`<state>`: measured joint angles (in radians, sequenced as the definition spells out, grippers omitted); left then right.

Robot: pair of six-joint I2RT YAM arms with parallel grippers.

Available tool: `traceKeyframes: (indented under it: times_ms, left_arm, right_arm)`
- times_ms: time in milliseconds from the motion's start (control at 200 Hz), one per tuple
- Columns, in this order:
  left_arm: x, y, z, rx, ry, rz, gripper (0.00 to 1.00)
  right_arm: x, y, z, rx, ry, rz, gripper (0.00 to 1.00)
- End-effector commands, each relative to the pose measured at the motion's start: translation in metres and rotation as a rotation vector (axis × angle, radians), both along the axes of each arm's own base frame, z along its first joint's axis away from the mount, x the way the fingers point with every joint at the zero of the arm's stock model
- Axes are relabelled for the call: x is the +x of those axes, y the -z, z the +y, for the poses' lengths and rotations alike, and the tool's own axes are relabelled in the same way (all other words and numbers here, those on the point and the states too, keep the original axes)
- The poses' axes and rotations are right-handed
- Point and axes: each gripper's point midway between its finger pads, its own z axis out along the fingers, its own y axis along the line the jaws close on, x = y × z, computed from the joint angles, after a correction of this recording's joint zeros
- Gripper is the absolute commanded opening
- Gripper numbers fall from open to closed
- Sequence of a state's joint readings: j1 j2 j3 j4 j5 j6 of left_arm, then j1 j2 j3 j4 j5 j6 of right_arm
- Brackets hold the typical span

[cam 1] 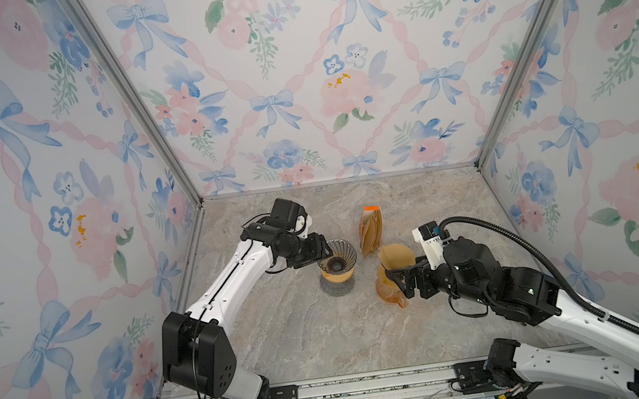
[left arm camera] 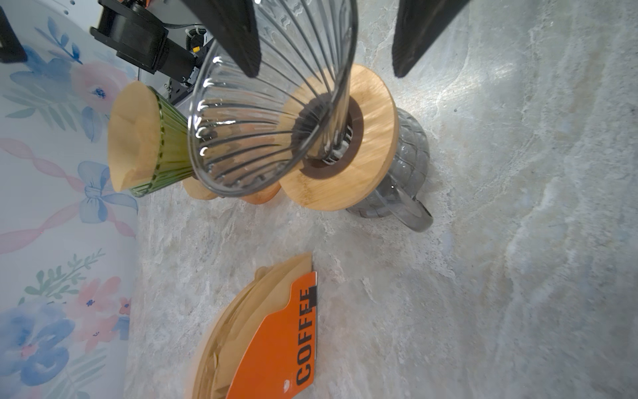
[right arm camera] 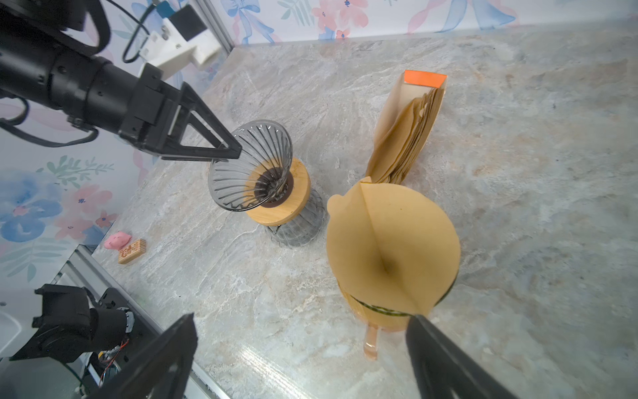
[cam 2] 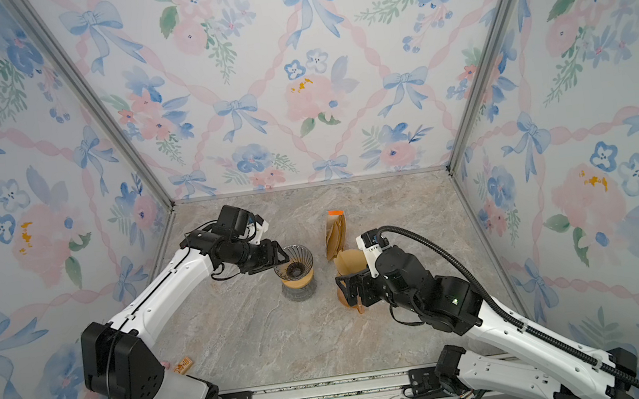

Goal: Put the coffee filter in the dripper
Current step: 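Lower the ribbed glass dripper into the bamboo ring with the left gripper, then move the right gripper to the orange COFFEE box while the left holds the dripper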

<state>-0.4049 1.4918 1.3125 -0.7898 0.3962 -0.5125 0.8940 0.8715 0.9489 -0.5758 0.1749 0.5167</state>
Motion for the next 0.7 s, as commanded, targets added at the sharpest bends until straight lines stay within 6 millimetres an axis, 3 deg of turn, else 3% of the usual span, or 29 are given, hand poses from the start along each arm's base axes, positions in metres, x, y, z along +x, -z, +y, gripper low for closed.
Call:
traceKeyframes:
  times_ms: [0,80,485,695]
  left_arm:
    - [0.000,-0.033,0.000,-0.027,0.018,-0.111,0.83]
    - [-0.003,-0.042,0.000,-0.044,0.032,-0.157,0.98]
    - [-0.029,-0.086,0.003,-0.166,0.125,-0.505,0.98]
    - [-0.050,-0.085,0.014,-0.162,0.168,-0.639,0.98]
  right_arm:
    - [0.012,-0.012,-0.011,0.004,0.074,0.006,0.97]
    - [0.020,-0.016,-0.014,0.002,0.102,0.011,0.99]
    - [0.070,-0.022,-0.026,-0.023,0.192,0.102,0.85]
    - [0.102,-0.013,-0.018,-0.048,0.206,0.172,0.69]
